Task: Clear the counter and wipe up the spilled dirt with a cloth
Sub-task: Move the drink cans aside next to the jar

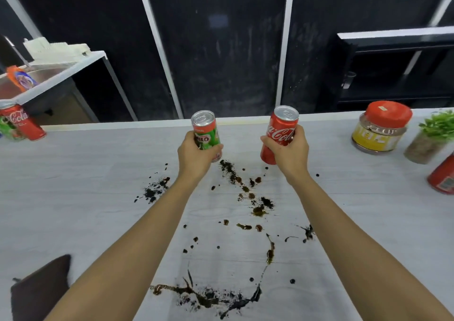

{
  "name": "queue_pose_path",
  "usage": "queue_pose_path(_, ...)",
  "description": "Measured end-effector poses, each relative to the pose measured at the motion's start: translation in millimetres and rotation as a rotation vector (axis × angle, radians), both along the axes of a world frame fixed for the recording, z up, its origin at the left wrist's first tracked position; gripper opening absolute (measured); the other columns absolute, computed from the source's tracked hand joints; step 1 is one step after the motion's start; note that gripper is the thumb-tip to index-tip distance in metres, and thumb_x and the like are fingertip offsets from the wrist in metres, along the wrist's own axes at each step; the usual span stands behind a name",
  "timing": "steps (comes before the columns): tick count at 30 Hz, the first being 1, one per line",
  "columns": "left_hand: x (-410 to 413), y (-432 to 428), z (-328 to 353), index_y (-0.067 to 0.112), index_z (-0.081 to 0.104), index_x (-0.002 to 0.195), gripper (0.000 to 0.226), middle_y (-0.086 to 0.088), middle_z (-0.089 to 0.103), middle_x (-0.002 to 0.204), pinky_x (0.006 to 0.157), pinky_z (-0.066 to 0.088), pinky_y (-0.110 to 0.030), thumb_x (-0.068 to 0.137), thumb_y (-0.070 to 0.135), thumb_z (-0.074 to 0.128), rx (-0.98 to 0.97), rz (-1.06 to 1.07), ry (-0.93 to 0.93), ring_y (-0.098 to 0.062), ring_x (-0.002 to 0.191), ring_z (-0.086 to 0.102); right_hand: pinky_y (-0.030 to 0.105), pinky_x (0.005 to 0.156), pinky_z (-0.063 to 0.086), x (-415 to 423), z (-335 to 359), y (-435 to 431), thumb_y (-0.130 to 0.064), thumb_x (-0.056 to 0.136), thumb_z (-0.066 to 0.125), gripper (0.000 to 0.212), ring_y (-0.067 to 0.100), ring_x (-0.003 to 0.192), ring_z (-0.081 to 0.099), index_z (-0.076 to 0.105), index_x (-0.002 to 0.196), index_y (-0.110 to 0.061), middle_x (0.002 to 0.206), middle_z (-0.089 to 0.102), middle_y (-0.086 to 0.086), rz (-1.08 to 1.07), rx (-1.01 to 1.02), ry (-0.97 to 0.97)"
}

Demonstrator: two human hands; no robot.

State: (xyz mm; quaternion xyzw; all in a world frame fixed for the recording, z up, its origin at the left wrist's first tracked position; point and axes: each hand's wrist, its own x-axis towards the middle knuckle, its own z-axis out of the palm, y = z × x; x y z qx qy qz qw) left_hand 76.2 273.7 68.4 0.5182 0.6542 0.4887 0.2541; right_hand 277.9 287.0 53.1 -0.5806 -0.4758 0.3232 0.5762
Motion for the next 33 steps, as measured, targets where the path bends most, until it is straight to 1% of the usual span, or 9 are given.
queue_pose_path(5, 85.1, -2.2, 9.5, 0.014, 0.053, 0.121, 0.056, 0.005, 0.06, 0.109, 0.073, 0.046, -0.019, 0.073, 0.023, 0.082, 0.004, -0.158, -0.021, -0.012, 0.094, 0.057, 0.031, 0.092, 0.046, 73.5, 14.3, -44.4, -0.022, 0.072, 0.081, 0.067, 0.014, 0.107, 0.056, 0.045, 0.128, -0.016, 0.122, 0.058, 0.0, -0.131, -0.006, 0.001)
queue_pose_path(10, 198.0, -20.0, 3.4, 0.011, 0.058, 0.118, 0.058, -0.001, 0.067, 0.111, 0.083, 0.051, -0.028, 0.068, 0.023, 0.085, -0.043, -0.37, -0.082, -0.015, 0.095, 0.063, 0.02, 0.077, 0.049, 160.2, 8.6, -104.5, -0.018, 0.067, 0.083, 0.063, 0.011, 0.096, 0.062, 0.051, 0.122, -0.016, 0.109, 0.063, -0.003, -0.325, 0.013, -0.004)
queue_pose_path(15, 304.4, -51.4, -8.0, 0.015, 0.06, 0.116, 0.059, 0.002, 0.069, 0.106, 0.08, 0.053, -0.028, 0.064, 0.023, 0.087, -0.088, -0.602, -0.126, -0.013, 0.094, 0.067, 0.029, 0.086, 0.05, 244.0, 0.5, -171.5, -0.02, 0.068, 0.083, 0.065, 0.014, 0.1, 0.061, 0.049, 0.124, -0.015, 0.115, 0.062, -0.001, -0.504, -0.031, -0.019)
queue_pose_path(19, 375.1, -77.0, -18.2, 0.015, 0.06, 0.118, 0.063, 0.001, 0.07, 0.109, 0.083, 0.056, -0.031, 0.061, 0.022, 0.088, -0.114, -0.757, -0.133, -0.012, 0.094, 0.068, 0.018, 0.076, 0.046, 301.8, -4.3, -217.6, -0.02, 0.069, 0.083, 0.059, 0.004, 0.091, 0.058, 0.048, 0.116, -0.022, 0.104, 0.058, -0.011, -0.639, -0.058, -0.034)
queue_pose_path(22, 415.5, -94.9, -21.9, 0.015, 0.059, 0.119, 0.063, 0.004, 0.068, 0.109, 0.079, 0.054, -0.024, 0.063, 0.02, 0.087, -0.126, -0.812, -0.144, -0.011, 0.093, 0.066, 0.014, 0.071, 0.04, 331.1, -10.2, -238.1, -0.019, 0.07, 0.082, 0.059, -0.001, 0.087, 0.056, 0.046, 0.117, -0.025, 0.1, 0.055, -0.018, -0.694, -0.064, -0.031)
queue_pose_path(26, 447.3, -113.2, -25.8, 0.019, 0.06, 0.115, 0.058, 0.009, 0.065, 0.1, 0.064, 0.044, -0.007, 0.064, 0.021, 0.087, -0.099, -0.821, -0.144, 0.0, 0.083, 0.062, 0.019, 0.08, 0.046, 353.2, -22.3, -249.4, -0.019, 0.07, 0.082, 0.063, 0.005, 0.093, 0.056, 0.047, 0.122, -0.021, 0.108, 0.057, -0.008, -0.716, -0.062, -0.03)
queue_pose_path(28, 455.4, -117.2, -31.3, 0.017, 0.059, 0.117, 0.059, 0.007, 0.065, 0.104, 0.063, 0.041, -0.005, 0.065, 0.021, 0.087, -0.111, -0.803, -0.13, -0.002, 0.084, 0.06, 0.017, 0.079, 0.047, 358.0, -27.4, -250.8, -0.021, 0.07, 0.082, 0.062, 0.006, 0.095, 0.057, 0.047, 0.121, -0.021, 0.11, 0.058, -0.006, -0.71, -0.059, -0.028)
queue_pose_path(31, 461.1, -121.3, -41.5, 0.015, 0.057, 0.122, 0.062, 0.0, 0.067, 0.116, 0.065, 0.039, -0.005, 0.067, 0.021, 0.086, -0.13, -0.78, -0.079, -0.005, 0.087, 0.058, 0.004, 0.065, 0.044, 361.4, -32.3, -252.1, -0.023, 0.07, 0.082, 0.063, -0.004, 0.092, 0.055, 0.045, 0.121, -0.025, 0.112, 0.056, -0.009, -0.674, -0.062, -0.051)
queue_pose_path(33, 461.5, -123.3, -44.9, 0.015, 0.053, 0.127, 0.067, -0.002, 0.064, 0.123, 0.073, 0.043, -0.011, 0.069, 0.022, 0.085, -0.14, -0.8, -0.052, -0.006, 0.094, 0.057, 0.004, 0.069, 0.044, 361.7, -34.2, -255.3, -0.025, 0.069, 0.083, 0.072, -0.006, 0.098, 0.053, 0.041, 0.128, -0.025, 0.12, 0.053, -0.009, -0.635, -0.067, -0.052)
